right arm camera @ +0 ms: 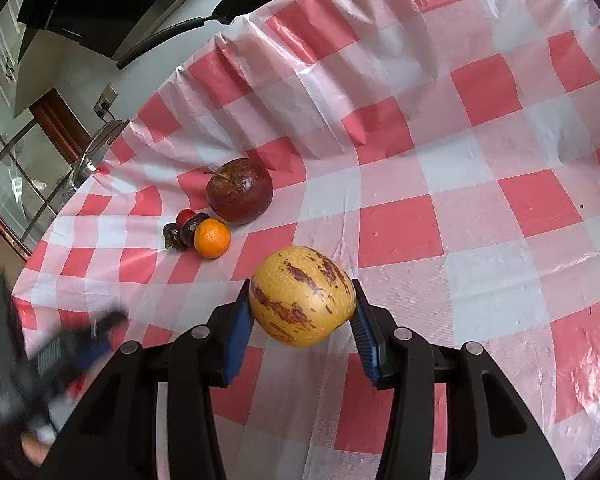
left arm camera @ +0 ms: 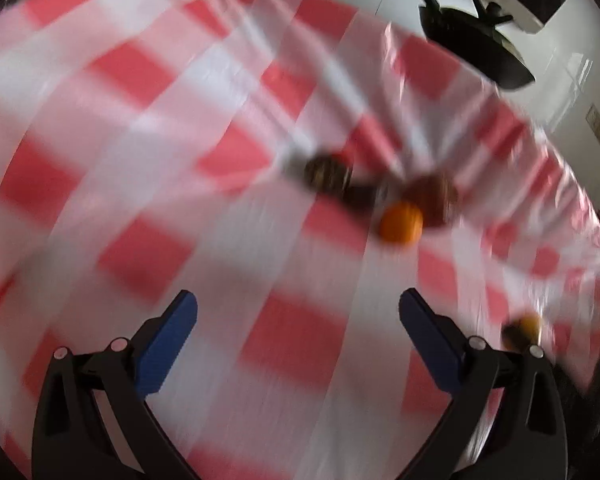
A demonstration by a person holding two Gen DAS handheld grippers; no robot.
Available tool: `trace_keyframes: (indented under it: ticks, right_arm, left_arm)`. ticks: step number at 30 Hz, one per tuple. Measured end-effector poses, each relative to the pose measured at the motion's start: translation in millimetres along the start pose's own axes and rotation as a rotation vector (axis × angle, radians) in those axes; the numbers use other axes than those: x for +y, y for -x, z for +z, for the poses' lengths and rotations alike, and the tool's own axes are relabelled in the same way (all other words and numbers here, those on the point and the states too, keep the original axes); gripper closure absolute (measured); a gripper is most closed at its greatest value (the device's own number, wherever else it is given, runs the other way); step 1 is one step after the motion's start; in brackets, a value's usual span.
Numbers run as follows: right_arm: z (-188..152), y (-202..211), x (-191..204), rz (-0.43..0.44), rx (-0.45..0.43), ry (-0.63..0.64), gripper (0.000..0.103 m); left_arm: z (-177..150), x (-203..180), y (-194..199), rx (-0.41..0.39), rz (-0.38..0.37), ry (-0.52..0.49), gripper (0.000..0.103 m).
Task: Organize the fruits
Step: 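Grasp the second yellow striped melon with the right gripper, then grasp a dark round fruit with the left gripper while the right holds the melon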
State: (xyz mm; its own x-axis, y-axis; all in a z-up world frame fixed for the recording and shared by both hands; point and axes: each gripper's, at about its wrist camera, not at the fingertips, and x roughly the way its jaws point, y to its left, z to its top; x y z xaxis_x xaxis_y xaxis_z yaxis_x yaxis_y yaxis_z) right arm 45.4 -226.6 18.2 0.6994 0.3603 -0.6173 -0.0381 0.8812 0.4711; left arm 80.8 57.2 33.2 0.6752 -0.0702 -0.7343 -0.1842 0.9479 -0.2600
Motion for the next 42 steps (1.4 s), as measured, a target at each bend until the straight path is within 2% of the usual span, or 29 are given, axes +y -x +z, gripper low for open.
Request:
trace_keyframes:
  ticks: [1, 4, 10, 12, 14, 15, 16, 17, 18, 20, 24, 29, 30, 31, 33, 36, 37, 39, 42]
  right_arm:
    - [0, 0, 0, 0.002, 0.001, -0.001, 0.057]
    - [0, 0, 0, 0.004, 0.002, -0.001, 0.057]
    - [-1, -2, 0, 0.006, 0.007, 0.003, 0.057]
    - [-1, -3, 1, 0.001, 0.013, 0.005, 0.057]
    - [-1, -3, 1, 0.0, 0.017, 0.006, 0.057]
    - [-1, -3, 2, 0.001, 0.017, 0.006, 0.057]
    - [-1, -3, 1, 0.002, 0.017, 0.005, 0.057]
    - [-1, -3, 1, 0.004, 0.016, 0.004, 0.057]
    - [-1, -3, 1, 0.004, 0.015, 0.003, 0.057]
    - [-1, -3, 1, 0.004, 0.015, 0.002, 0.057]
    - [-1, -3, 1, 0.004, 0.018, 0.004, 0.057]
    - [-1, -3, 2, 0.003, 0.02, 0.005, 0.057]
    - [0, -3, 2, 0.002, 0.021, 0.005, 0.057]
    - [0, -3, 2, 0.003, 0.021, 0.005, 0.057]
    - [0, -3, 2, 0.003, 0.021, 0.006, 0.057]
    - [0, -3, 2, 0.003, 0.02, 0.006, 0.057]
    - [-1, -3, 2, 0.003, 0.02, 0.005, 0.057]
    - [0, -3, 2, 0.003, 0.021, 0.006, 0.057]
    - [-1, -3, 2, 0.002, 0.021, 0.005, 0.057]
  left_arm:
    - [10, -5, -8, -0.006, 0.007, -0.018, 0.01]
    - [36, -15, -35, -0.013, 0.043, -0.061, 0.02]
    - [65, -5, -74, -0.012, 0.035, 0.002, 0.034]
    - [68, -5, -82, -0.005, 0.016, -0.008, 0.035]
    - [69, -11, -90, 0.003, 0.049, -0.042, 0.037]
    - [68, -14, -97, 0.033, 0.064, -0.059, 0.043]
    - [69, -16, -97, 0.029, 0.07, -0.066, 0.054]
    - [68, -18, -98, 0.043, 0.032, -0.075, 0.065]
    - [67, -20, -97, 0.049, 0.027, -0.083, 0.073]
    - [59, -21, -86, 0.034, 0.038, -0.1, 0.073]
    - [42, -8, -69, 0.062, -0.059, -0.041, 0.073]
    - [29, 4, -61, 0.068, -0.091, -0.038, 0.071]
    - [27, 3, -59, 0.072, -0.097, -0.055, 0.065]
    - [24, 1, -57, 0.077, -0.108, -0.07, 0.054]
    - [19, -4, -53, 0.071, -0.089, -0.085, 0.047]
    - [10, -9, -48, 0.056, -0.038, -0.132, 0.05]
    - [12, -9, -49, 0.056, -0.033, -0.129, 0.057]
    - [16, -7, -52, 0.056, -0.034, -0.119, 0.064]
    - [23, -4, -56, 0.05, -0.01, -0.109, 0.062]
